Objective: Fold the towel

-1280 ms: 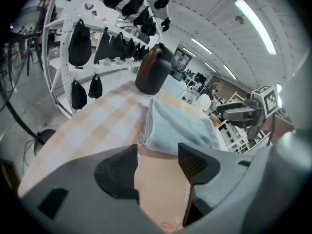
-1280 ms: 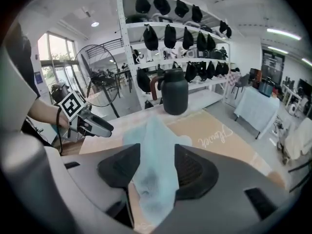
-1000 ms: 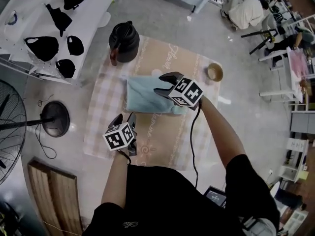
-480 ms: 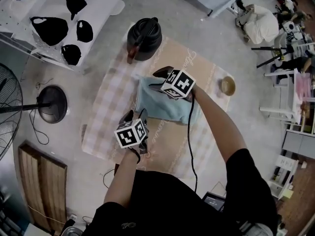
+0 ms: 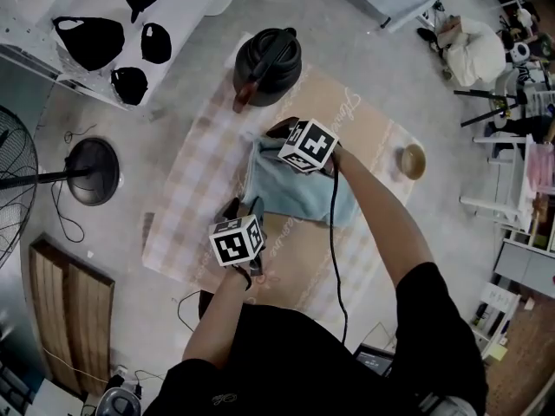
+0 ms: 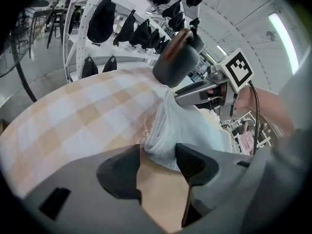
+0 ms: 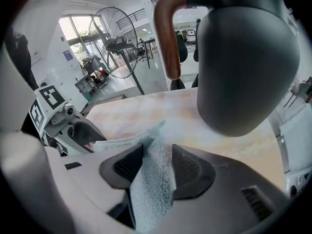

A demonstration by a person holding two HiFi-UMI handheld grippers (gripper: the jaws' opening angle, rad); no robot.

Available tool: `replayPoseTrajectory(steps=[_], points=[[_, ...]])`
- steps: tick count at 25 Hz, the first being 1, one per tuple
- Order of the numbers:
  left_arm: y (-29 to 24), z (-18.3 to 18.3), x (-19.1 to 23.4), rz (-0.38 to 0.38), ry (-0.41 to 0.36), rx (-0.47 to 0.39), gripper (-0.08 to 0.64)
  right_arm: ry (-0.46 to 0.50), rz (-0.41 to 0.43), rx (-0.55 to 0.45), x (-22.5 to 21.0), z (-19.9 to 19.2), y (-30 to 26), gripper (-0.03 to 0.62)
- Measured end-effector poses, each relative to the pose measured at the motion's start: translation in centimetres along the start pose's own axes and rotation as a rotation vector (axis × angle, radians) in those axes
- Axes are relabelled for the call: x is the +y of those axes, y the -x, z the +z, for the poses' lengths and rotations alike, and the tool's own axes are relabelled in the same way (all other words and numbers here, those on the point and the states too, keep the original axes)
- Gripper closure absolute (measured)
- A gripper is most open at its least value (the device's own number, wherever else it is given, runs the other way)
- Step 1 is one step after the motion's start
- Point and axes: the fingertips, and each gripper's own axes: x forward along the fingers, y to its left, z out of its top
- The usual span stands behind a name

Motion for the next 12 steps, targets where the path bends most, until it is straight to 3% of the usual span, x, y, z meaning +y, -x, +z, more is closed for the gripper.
replayPoseTrajectory(steps=[7,12], points=[[-0.2,-0.1,0.1,0.031,-0.029,0.007,0.329,0.008,0.045,0.065,0.0,-0.6,-2.0,0.438],[-0.2,-0.2,0.4,0.073,-0.085,0.018,0.375,-0.014,0.071,0.077,-0.2,-0.7,-2.3,0.449]])
